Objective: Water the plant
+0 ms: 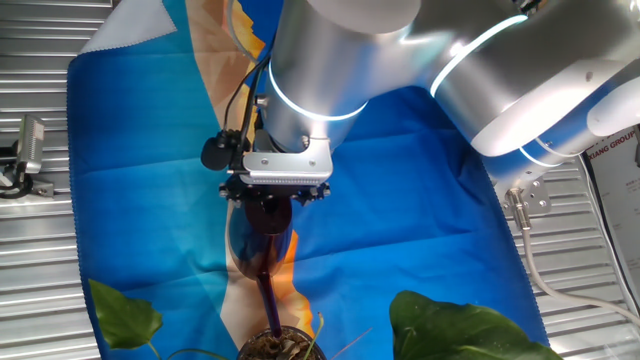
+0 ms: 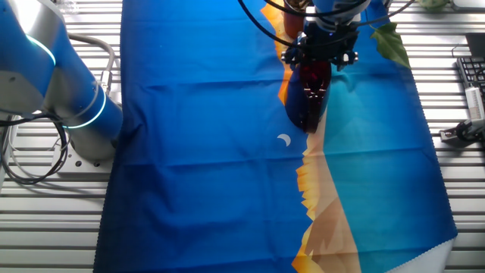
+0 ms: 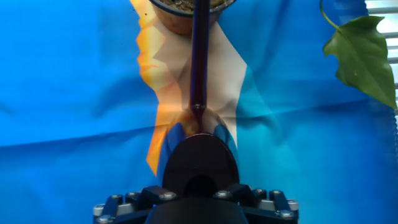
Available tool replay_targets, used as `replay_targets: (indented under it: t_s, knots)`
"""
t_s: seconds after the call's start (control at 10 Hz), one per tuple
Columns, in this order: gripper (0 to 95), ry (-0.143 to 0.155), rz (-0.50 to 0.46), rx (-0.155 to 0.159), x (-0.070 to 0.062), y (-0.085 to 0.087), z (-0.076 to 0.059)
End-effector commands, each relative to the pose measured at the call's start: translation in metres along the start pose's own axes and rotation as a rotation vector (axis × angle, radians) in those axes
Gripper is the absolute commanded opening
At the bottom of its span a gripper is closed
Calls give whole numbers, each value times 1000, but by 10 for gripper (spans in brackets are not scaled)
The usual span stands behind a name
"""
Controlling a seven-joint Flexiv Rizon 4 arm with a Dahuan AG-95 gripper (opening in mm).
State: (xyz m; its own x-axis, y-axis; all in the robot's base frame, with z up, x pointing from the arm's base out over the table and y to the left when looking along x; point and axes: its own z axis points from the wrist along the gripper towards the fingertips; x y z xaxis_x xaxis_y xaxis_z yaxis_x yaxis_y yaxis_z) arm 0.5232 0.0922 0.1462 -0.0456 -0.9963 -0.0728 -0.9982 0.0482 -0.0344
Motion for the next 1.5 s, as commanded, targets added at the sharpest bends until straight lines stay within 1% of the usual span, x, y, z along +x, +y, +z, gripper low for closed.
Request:
replay_targets:
  t_s: [0.1,0.4,0.9,1.5]
  knots:
    - [950,2,4,3,0,-1,1]
    - [950,-3,1,5,0,-3,4]
    - [950,-1,-1,9,0,-5,8]
    - [950,-3,-17,12,3,-7,14]
